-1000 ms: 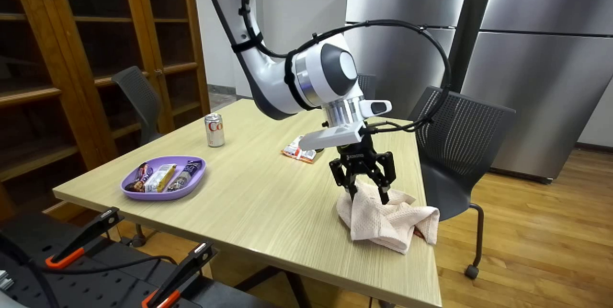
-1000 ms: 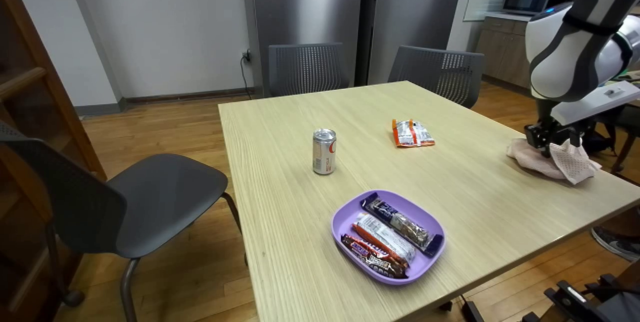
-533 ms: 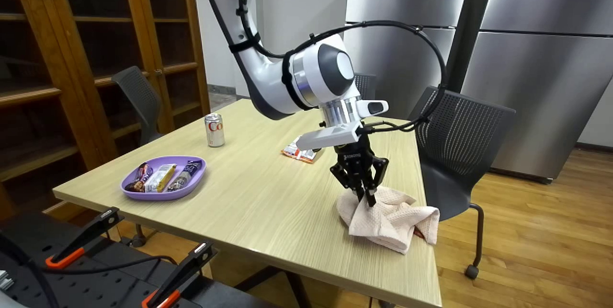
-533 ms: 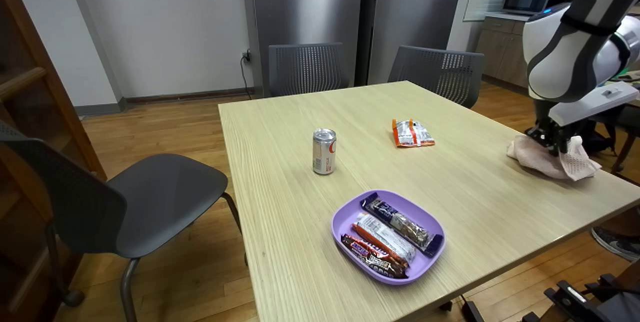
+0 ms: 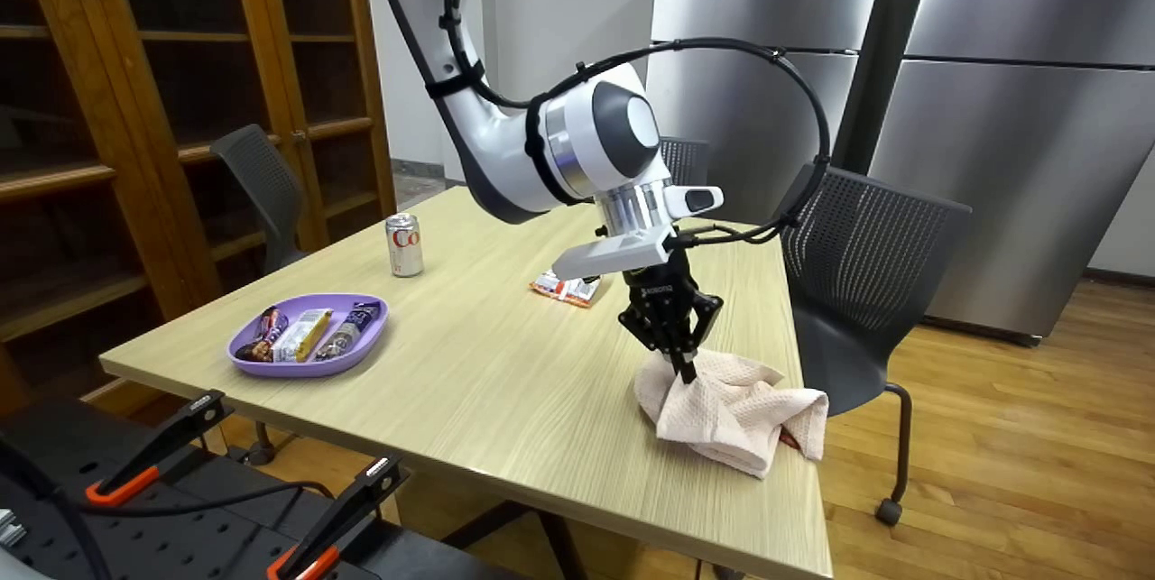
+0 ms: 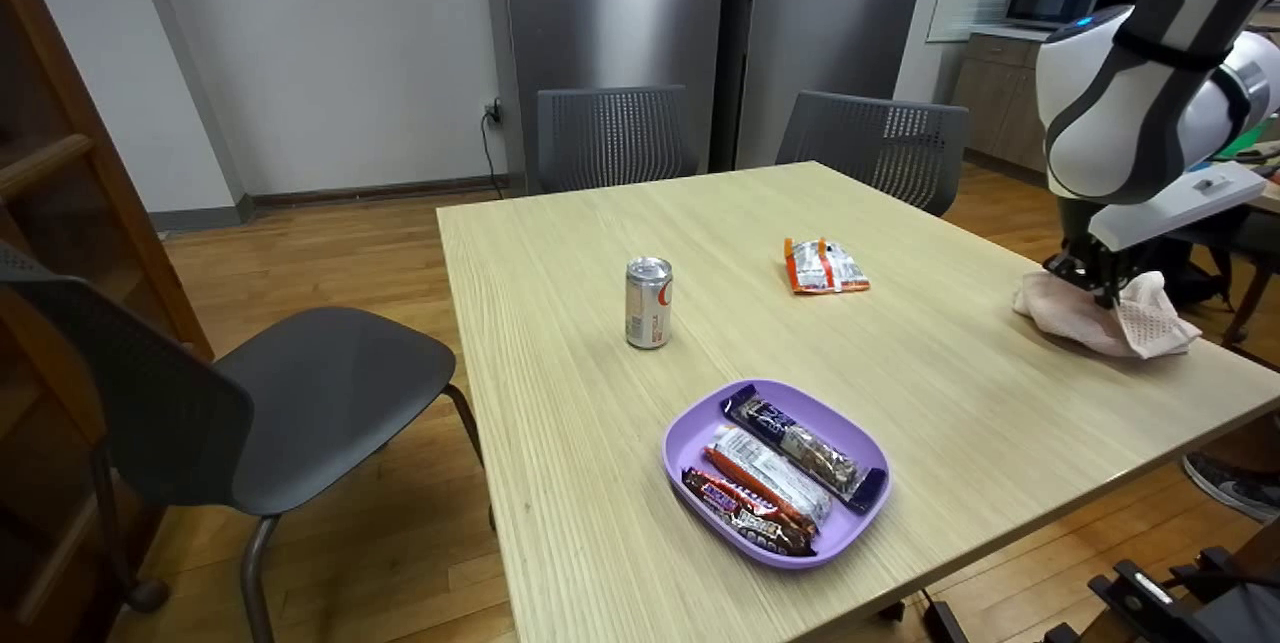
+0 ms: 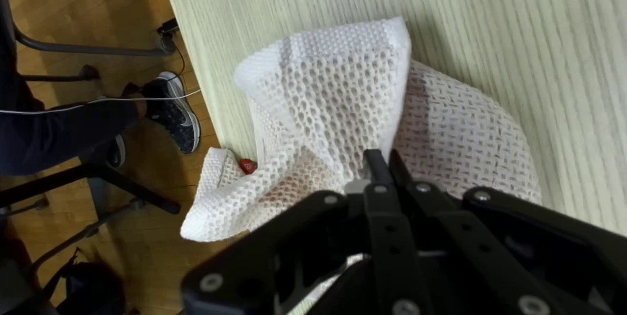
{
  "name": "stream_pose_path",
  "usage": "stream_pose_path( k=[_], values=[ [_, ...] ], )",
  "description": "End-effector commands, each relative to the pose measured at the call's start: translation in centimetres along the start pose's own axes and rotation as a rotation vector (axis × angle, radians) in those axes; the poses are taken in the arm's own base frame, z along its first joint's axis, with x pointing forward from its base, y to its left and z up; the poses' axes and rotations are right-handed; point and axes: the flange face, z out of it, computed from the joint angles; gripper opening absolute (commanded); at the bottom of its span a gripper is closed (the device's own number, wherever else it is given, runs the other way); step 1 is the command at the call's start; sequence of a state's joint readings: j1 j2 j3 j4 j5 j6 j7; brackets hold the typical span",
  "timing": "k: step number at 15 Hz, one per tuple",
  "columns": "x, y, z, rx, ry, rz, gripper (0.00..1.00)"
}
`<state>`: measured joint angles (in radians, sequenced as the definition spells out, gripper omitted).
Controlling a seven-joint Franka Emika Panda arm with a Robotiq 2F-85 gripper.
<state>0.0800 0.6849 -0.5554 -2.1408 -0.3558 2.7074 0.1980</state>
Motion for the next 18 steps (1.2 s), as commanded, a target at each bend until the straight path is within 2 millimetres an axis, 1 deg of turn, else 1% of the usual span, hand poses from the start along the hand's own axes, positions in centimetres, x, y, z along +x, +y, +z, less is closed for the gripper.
stream_pose_path(
  k=[1, 8, 18],
  values=[
    [-0.3, -0.7, -1.4, 0.008, 0.0, 0.002, 0.0],
    [-0.3, -3.7, -2.8, 0.04, -0.046, -0.06, 0.0],
    [-0.5, -7.7, -5.6, 0.07, -0.098, -0.126, 0.0]
  ],
)
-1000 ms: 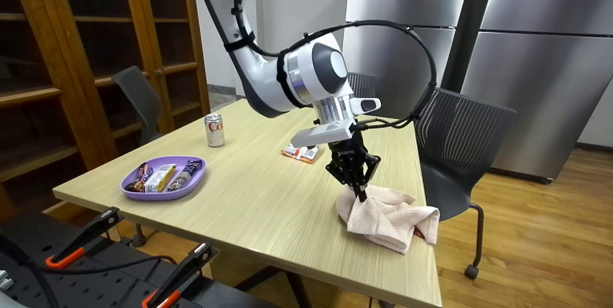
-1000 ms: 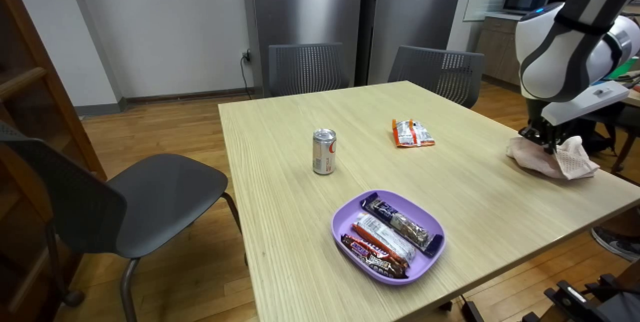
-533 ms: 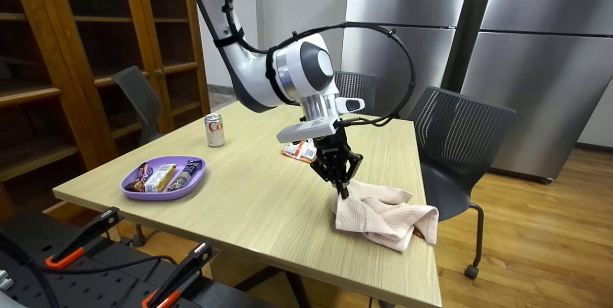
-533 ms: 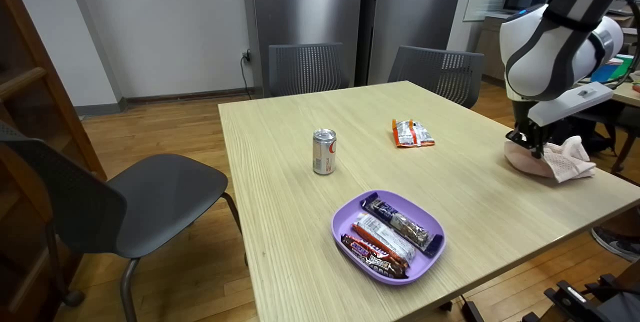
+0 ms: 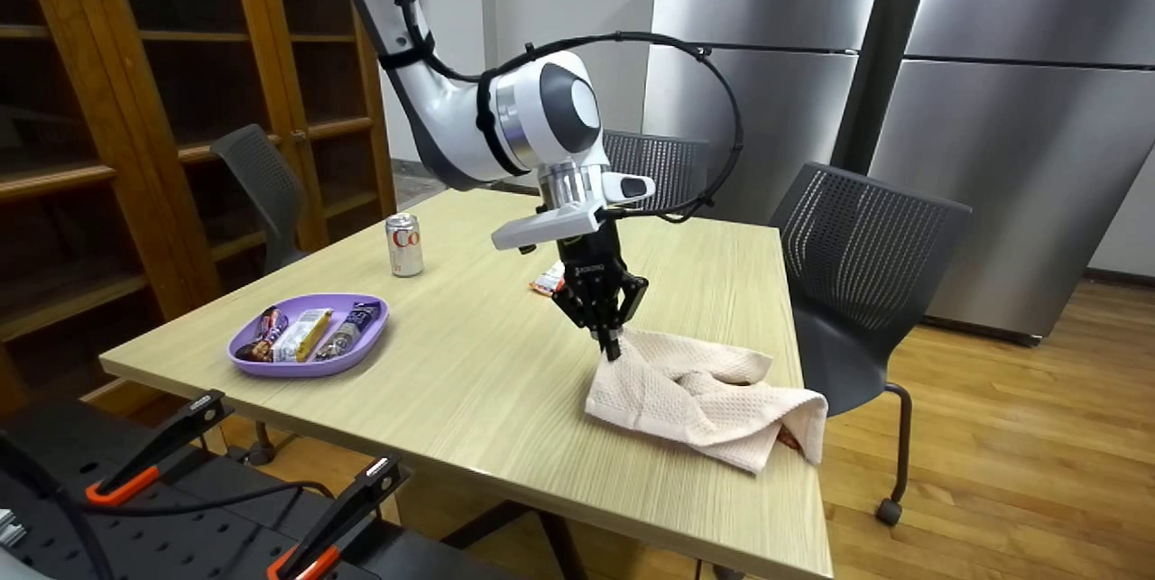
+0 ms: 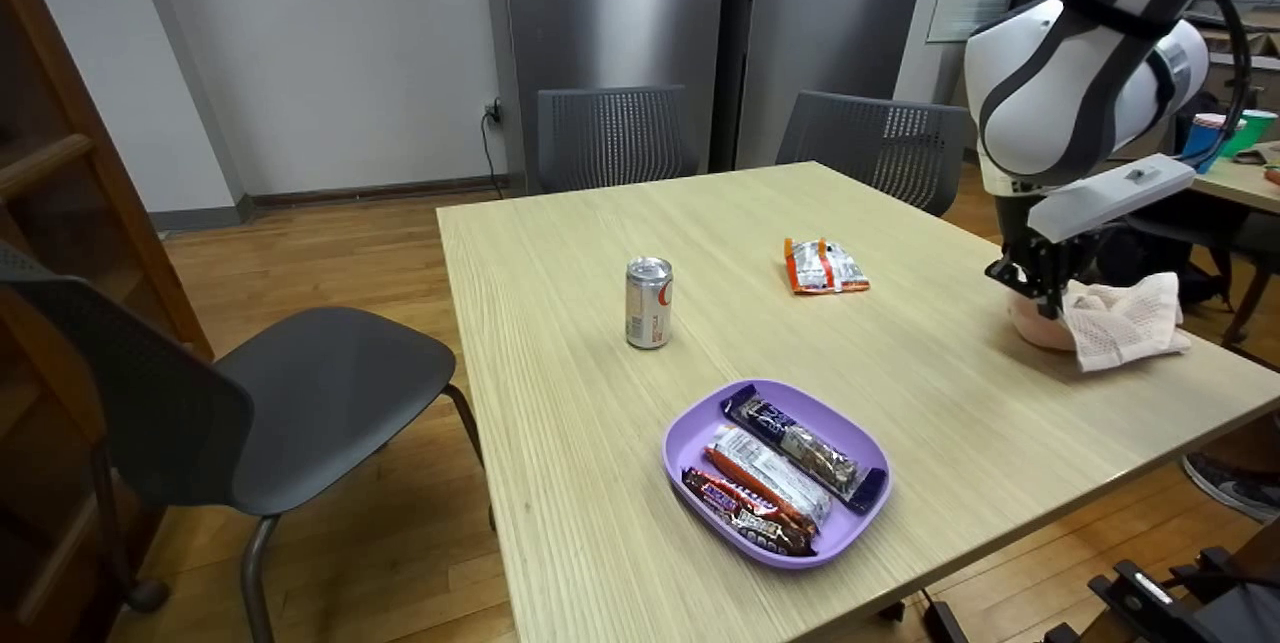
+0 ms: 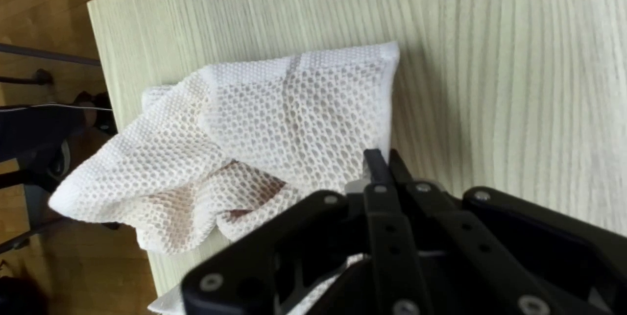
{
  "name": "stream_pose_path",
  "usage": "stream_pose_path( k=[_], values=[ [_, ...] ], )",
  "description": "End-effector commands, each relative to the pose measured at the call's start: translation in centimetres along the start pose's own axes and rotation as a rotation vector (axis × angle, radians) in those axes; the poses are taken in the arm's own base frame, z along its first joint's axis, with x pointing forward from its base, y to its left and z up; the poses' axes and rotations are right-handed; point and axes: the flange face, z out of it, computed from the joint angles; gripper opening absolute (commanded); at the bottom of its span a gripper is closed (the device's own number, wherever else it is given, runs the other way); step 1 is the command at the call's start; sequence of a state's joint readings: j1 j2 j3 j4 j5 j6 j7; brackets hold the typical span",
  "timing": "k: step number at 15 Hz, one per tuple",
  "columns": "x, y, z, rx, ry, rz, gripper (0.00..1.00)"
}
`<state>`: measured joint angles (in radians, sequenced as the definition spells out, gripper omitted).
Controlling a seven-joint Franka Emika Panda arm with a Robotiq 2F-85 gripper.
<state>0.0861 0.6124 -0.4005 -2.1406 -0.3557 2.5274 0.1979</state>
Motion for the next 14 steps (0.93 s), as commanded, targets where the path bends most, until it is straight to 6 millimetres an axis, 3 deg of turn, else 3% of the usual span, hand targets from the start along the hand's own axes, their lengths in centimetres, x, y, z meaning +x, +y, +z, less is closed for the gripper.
stream_pose_path(
  k=[1, 14],
  values=[
    [-0.3, -0.9, -1.8, 0.015, -0.021, -0.021, 0.0],
    [-0.1, -6.4, -4.5, 0.039, -0.007, -0.117, 0.0]
  ],
)
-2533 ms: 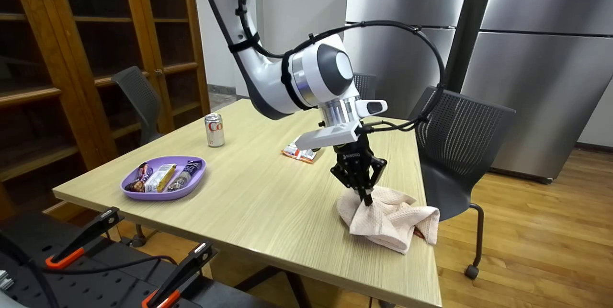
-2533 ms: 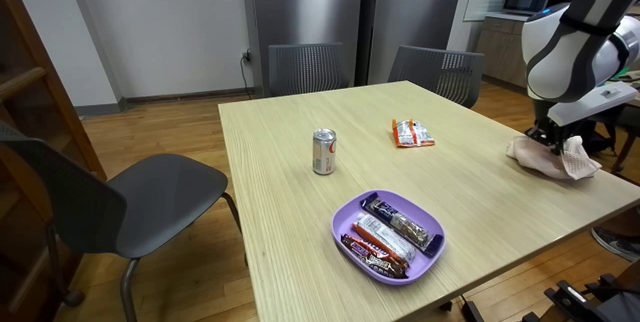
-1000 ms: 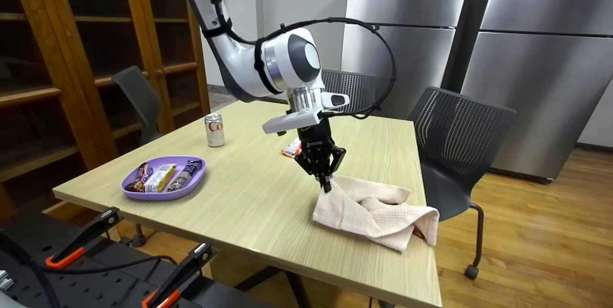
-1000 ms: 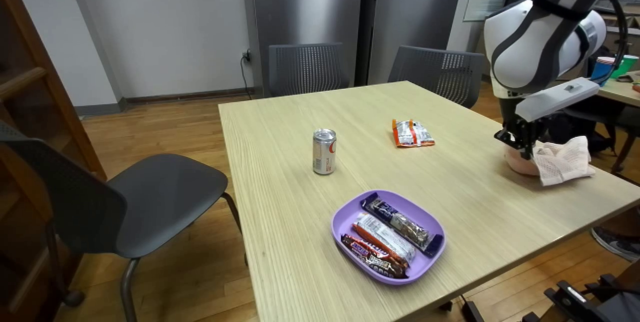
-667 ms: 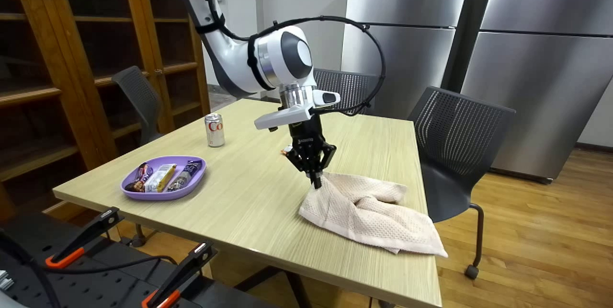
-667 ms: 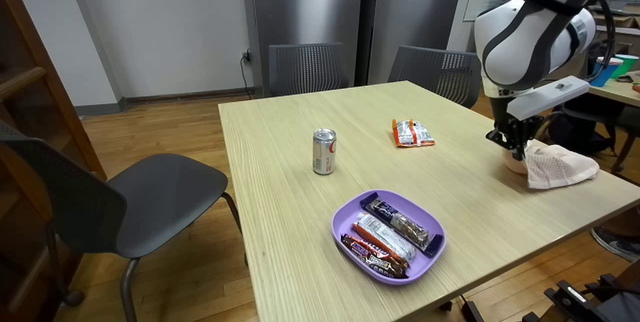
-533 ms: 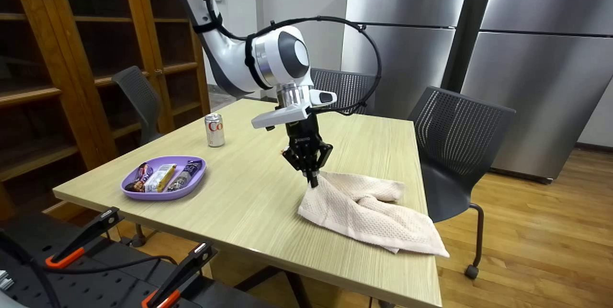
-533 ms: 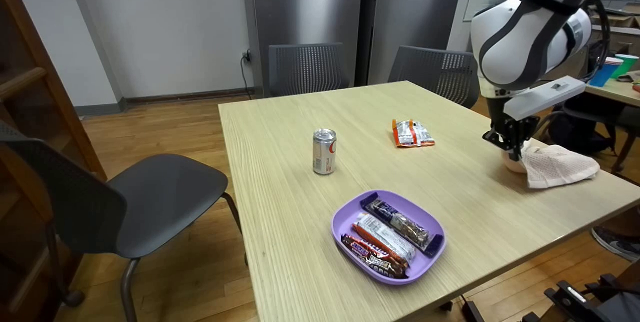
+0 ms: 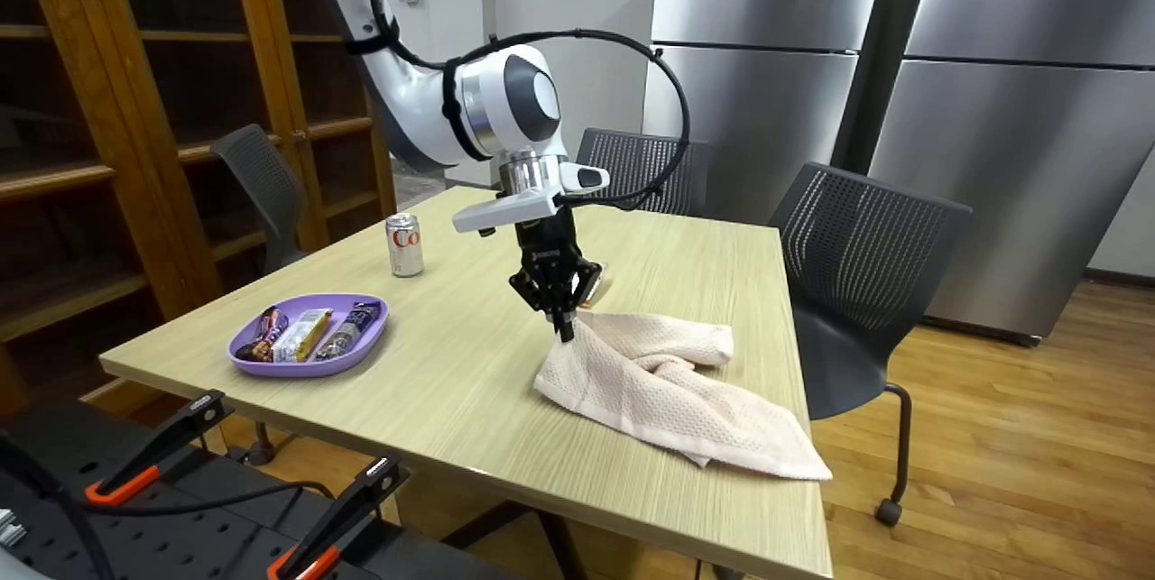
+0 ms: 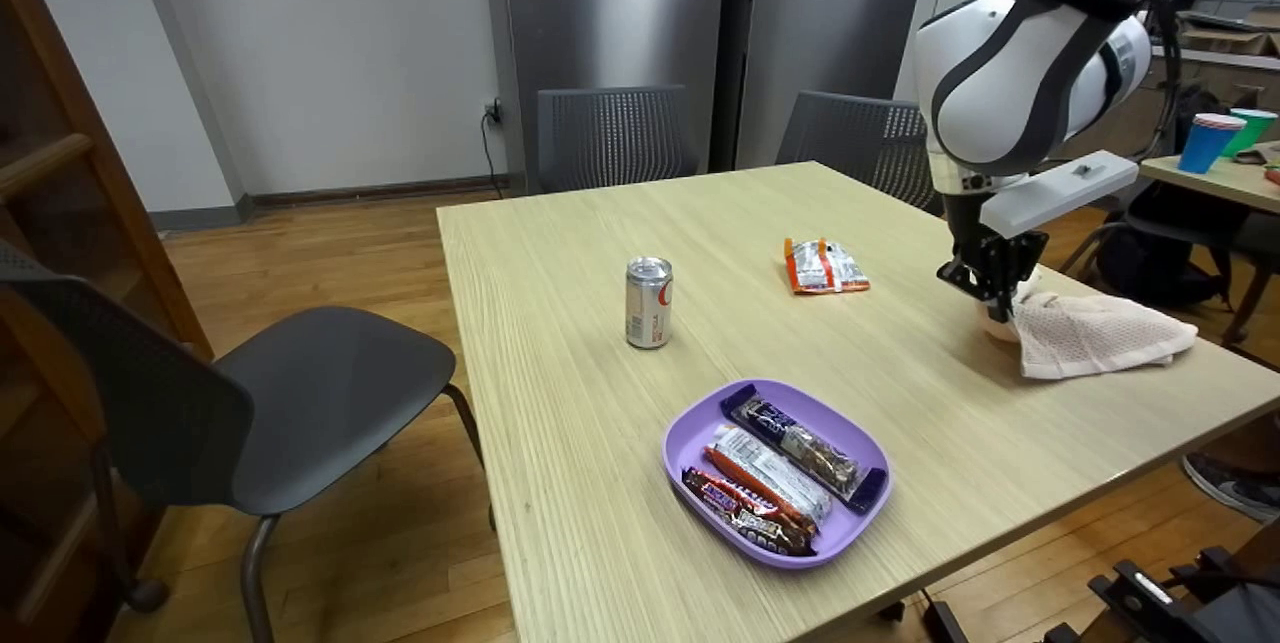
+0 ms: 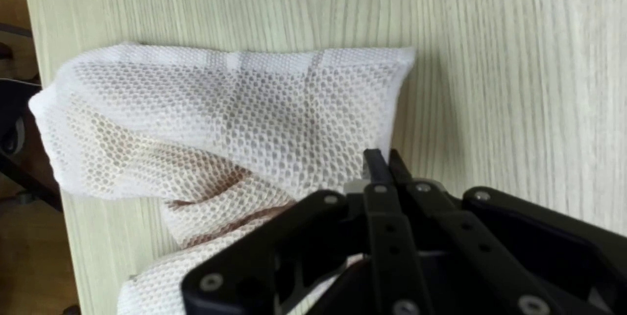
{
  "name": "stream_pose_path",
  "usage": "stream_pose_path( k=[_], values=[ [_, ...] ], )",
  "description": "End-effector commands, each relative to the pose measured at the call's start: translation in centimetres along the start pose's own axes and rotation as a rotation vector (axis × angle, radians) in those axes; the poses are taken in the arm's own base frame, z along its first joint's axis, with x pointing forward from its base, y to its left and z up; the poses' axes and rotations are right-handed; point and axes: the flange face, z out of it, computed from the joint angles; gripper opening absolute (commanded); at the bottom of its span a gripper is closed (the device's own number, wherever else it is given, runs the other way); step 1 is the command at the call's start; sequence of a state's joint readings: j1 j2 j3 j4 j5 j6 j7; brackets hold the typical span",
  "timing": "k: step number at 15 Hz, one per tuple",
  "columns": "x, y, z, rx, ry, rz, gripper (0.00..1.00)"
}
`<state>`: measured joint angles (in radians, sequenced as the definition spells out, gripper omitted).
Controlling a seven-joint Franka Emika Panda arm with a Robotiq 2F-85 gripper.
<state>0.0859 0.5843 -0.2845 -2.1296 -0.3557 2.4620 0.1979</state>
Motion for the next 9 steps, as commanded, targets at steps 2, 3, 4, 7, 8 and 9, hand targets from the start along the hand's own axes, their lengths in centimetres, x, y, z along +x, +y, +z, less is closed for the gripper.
stream_pose_path(
  k=[2, 3, 4, 7, 8, 9],
  values=[
    [-0.4, -1.7, -2.3, 0.008, 0.001, -0.038, 0.0],
    [-0.4, -2.1, -2.5, 0.011, 0.004, -0.047, 0.0],
    [-0.4, -2.6, -2.7, 0.013, 0.007, -0.055, 0.0],
    [-0.7, -4.0, -3.4, 0.015, 0.017, -0.08, 0.0],
    [-0.7, -4.4, -3.6, 0.015, 0.02, -0.089, 0.0],
    [-0.8, -5.0, -3.8, 0.015, 0.024, -0.099, 0.0]
  ],
)
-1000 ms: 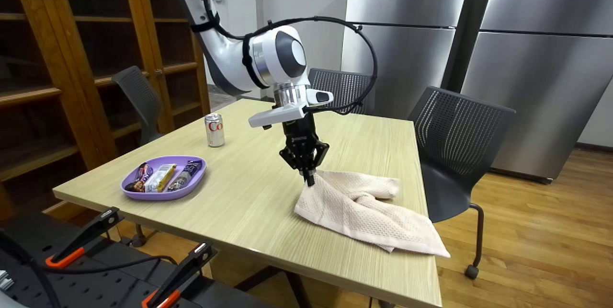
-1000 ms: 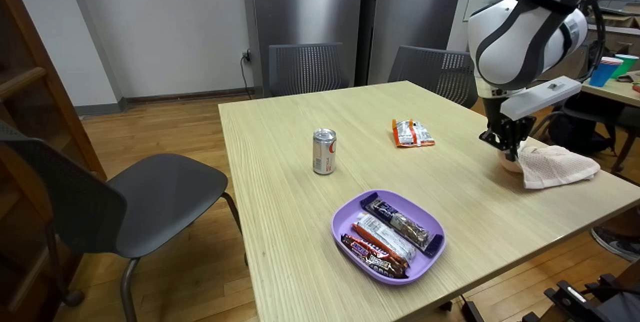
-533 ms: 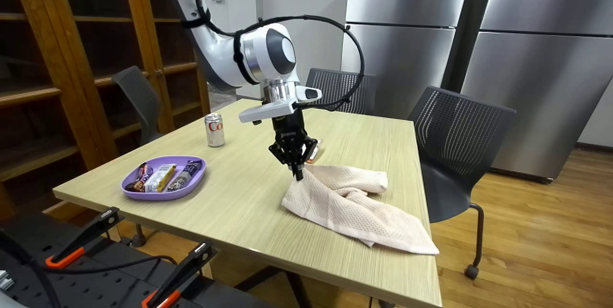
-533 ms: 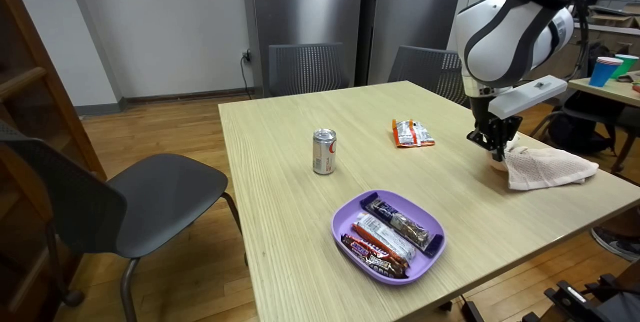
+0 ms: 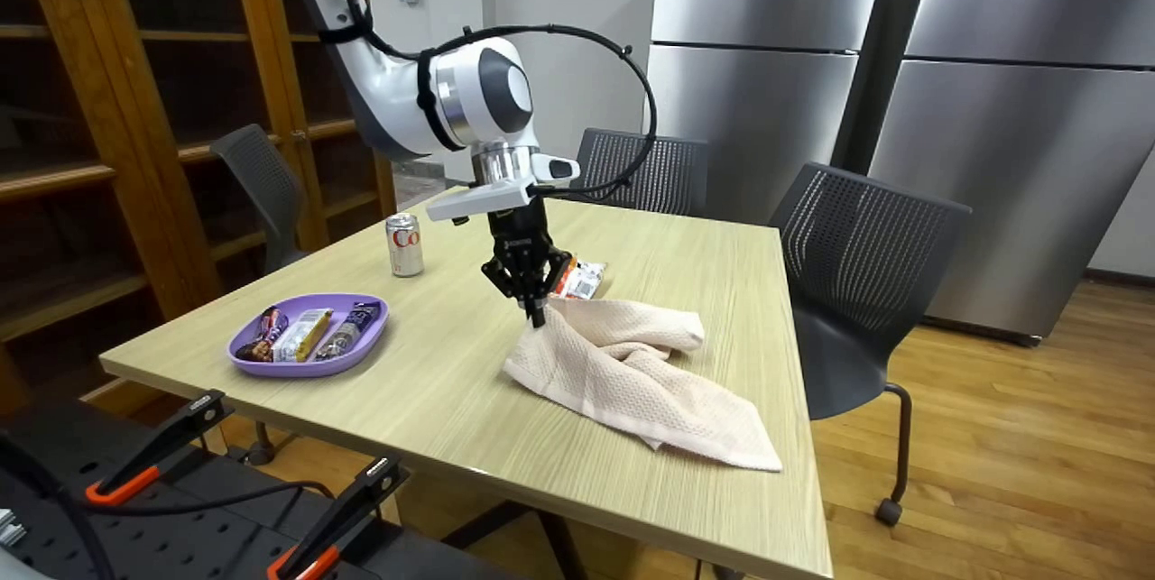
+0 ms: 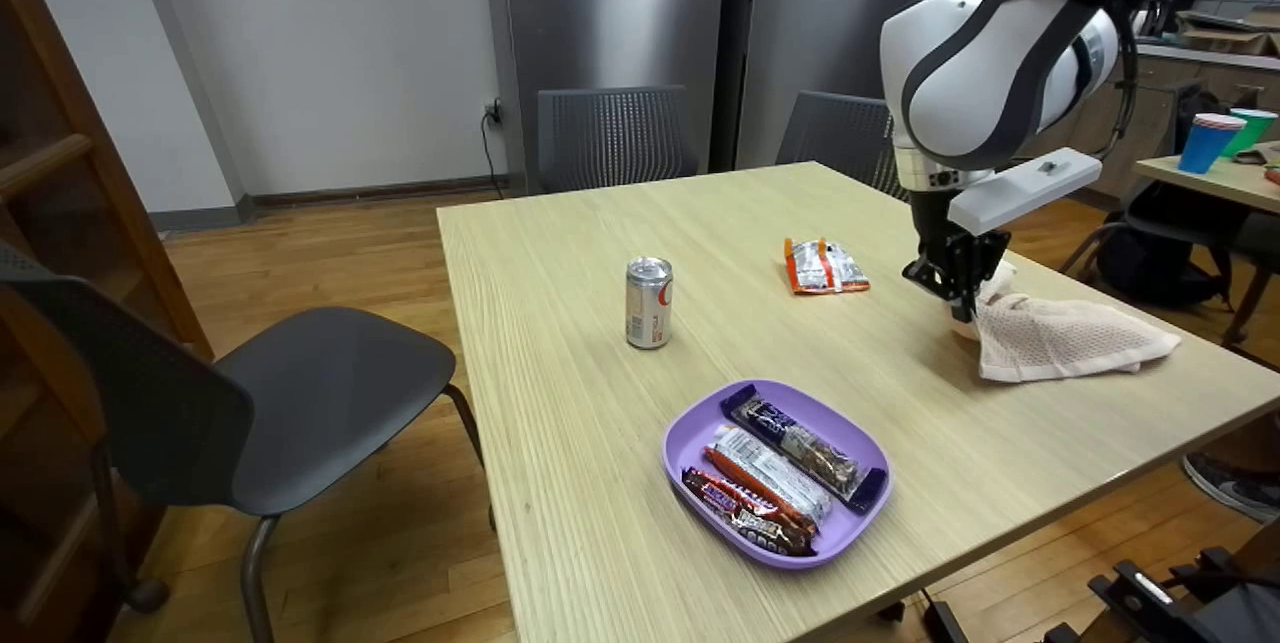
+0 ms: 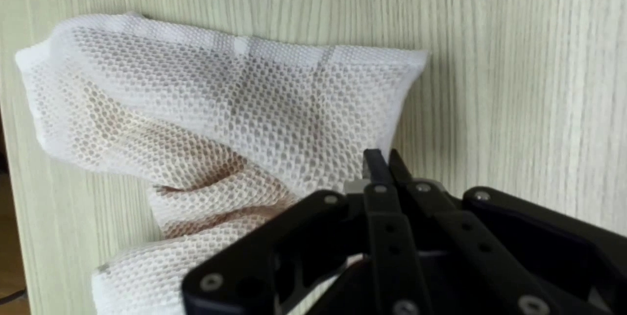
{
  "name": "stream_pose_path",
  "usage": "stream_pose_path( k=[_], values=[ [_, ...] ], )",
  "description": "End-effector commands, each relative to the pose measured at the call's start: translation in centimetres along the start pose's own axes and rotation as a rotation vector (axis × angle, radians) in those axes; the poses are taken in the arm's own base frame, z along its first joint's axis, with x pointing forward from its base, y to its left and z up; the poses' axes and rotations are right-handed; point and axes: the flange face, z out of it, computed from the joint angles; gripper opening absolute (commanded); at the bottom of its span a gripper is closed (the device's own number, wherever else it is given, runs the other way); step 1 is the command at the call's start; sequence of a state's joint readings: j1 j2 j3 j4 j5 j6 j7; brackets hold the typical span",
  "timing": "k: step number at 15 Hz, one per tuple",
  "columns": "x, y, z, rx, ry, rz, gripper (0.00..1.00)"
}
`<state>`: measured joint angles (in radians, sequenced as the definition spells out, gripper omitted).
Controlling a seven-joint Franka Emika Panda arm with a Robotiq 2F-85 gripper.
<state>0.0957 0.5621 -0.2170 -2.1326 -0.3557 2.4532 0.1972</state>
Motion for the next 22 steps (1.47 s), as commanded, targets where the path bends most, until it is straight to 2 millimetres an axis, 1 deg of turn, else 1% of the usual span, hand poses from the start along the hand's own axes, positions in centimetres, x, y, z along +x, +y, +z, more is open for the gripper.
stream_pose_path(
  k=[1, 11, 17, 19, 22],
  values=[
    [-1.0, -1.8, -2.0, -0.008, -0.002, -0.042, 0.0],
    [-2.1, -7.3, -4.0, -0.019, 0.015, -0.138, 0.0],
    [-2.8, -10.3, -4.8, -0.02, 0.023, -0.192, 0.0],
    [-3.1, -11.4, -5.3, -0.021, 0.028, -0.213, 0.0],
    [-3.7, -13.6, -6.0, -0.025, 0.039, -0.251, 0.0]
  ],
)
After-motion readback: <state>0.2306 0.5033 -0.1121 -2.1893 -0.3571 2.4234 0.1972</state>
